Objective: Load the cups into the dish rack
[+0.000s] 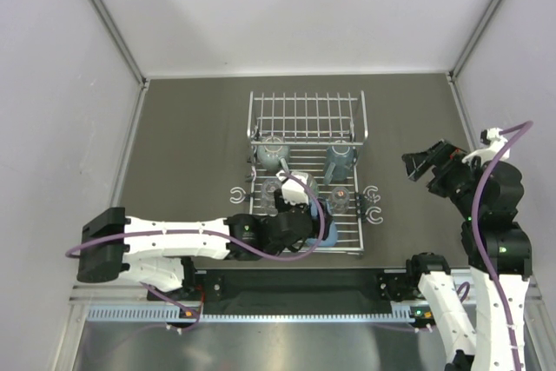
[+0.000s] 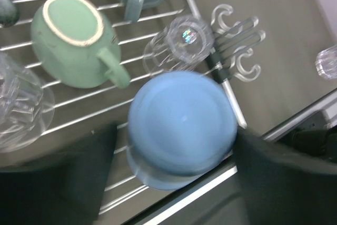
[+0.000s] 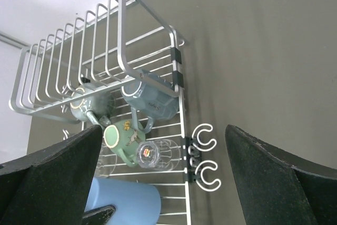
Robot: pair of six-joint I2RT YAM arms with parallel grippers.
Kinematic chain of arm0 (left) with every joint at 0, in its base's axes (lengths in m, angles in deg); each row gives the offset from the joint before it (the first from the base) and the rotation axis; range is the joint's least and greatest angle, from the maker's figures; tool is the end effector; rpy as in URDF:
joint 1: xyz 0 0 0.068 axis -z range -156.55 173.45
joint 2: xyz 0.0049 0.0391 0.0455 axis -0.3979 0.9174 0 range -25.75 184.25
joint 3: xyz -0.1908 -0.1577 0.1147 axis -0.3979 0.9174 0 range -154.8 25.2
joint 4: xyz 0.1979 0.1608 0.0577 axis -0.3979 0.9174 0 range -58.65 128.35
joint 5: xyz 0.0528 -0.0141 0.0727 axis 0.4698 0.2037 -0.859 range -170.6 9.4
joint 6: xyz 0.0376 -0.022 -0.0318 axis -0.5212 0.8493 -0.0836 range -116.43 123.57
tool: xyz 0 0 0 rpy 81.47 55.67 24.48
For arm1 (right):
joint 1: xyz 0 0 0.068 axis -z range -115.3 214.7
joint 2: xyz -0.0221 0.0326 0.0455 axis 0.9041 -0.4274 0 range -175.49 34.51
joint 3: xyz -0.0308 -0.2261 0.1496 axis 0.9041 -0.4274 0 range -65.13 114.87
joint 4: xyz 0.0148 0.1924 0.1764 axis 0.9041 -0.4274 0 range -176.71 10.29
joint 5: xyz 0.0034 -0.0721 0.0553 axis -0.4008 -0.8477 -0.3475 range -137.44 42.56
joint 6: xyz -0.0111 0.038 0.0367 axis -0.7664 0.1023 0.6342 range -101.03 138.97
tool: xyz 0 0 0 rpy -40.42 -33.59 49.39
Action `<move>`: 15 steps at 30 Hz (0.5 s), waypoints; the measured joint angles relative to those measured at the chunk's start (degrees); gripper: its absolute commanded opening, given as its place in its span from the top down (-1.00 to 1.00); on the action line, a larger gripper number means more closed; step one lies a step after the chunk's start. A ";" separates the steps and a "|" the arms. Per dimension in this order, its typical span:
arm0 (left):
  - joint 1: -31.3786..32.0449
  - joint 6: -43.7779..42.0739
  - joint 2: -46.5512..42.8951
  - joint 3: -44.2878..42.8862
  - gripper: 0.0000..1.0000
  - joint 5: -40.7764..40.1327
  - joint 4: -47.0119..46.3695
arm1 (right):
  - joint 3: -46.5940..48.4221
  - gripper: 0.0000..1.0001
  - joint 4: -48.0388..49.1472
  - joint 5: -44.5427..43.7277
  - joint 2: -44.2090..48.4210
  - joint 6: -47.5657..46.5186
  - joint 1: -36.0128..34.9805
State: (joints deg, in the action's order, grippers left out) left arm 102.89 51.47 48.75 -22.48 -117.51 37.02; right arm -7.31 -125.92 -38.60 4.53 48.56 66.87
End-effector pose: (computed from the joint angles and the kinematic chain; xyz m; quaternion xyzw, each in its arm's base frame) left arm 0.0726 -0.2730 0.2559 0.0795 0.8417 -0.2858 0.4511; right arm 0.0838 0.0024 0.3785 0.1778 0.7900 0.1990 0.5521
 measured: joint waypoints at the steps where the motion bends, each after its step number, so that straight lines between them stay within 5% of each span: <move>1: 0.09 0.00 0.02 0.00 -0.97 -0.02 0.28 | -0.09 -1.00 -0.13 0.02 -0.02 0.00 0.00; 15: 1.01 -0.24 0.35 0.00 -0.97 0.42 5.27 | -1.27 -0.99 -0.13 -0.02 -0.02 0.02 0.00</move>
State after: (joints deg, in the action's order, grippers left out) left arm 103.89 51.23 49.10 -22.48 -117.09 42.29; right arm -8.58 -126.06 -38.62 4.51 48.58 66.87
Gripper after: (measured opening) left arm 0.985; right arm 0.996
